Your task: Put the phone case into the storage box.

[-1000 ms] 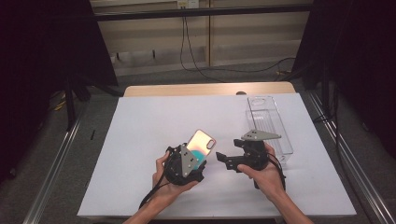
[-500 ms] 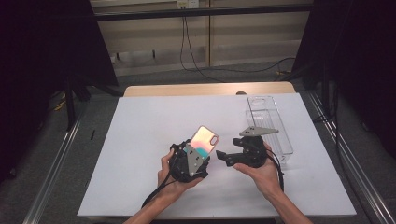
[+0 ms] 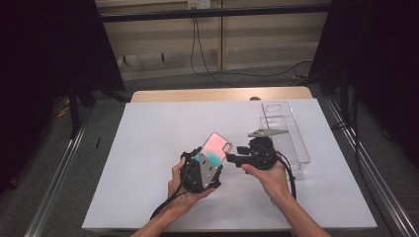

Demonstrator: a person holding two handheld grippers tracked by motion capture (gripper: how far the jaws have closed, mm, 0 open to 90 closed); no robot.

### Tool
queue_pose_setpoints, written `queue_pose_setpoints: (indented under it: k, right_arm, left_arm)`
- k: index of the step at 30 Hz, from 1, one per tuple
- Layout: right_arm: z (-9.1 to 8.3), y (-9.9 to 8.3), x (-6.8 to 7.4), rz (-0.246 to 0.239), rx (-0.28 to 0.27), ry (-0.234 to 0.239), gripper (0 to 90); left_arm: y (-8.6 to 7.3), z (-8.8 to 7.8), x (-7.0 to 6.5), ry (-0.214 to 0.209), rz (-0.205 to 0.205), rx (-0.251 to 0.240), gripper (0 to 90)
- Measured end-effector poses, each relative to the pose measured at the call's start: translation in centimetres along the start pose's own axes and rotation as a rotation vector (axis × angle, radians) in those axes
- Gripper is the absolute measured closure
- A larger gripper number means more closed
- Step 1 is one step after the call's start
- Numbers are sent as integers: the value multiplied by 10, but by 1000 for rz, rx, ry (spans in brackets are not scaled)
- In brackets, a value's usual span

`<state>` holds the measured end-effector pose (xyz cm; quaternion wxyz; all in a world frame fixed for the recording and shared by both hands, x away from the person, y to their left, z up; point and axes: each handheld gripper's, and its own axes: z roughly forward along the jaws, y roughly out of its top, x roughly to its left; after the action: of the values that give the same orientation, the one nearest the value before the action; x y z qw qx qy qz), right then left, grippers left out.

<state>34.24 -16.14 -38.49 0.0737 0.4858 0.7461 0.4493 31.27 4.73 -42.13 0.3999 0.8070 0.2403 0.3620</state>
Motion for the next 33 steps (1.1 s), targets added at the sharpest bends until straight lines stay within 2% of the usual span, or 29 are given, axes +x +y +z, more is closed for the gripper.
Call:
queue_pose_setpoints:
  k: [3,11,16,20,25,31,33]
  right_arm:
    - [2,1,0,7,25,6,515]
    - [6,4,-3,75,44,24,620]
    - [8,5,-4,95,66,27,646]
    - [9,6,-5,118,60,40,665]
    - [12,8,-7,147,62,61,668]
    - [13,8,-10,191,70,80,693]
    - [13,8,-10,192,76,81,701]
  left_arm:
    - [0,1,-1,-2,2,2,170]
    - [-1,1,-3,-3,13,10,170]
    - [-1,0,-3,-7,20,8,170]
    - [-1,1,1,-14,-2,10,170]
    - [0,1,-2,-12,15,7,169]
    - [-1,0,-2,-23,16,1,169]
    - [-1,0,-3,-21,15,-2,169]
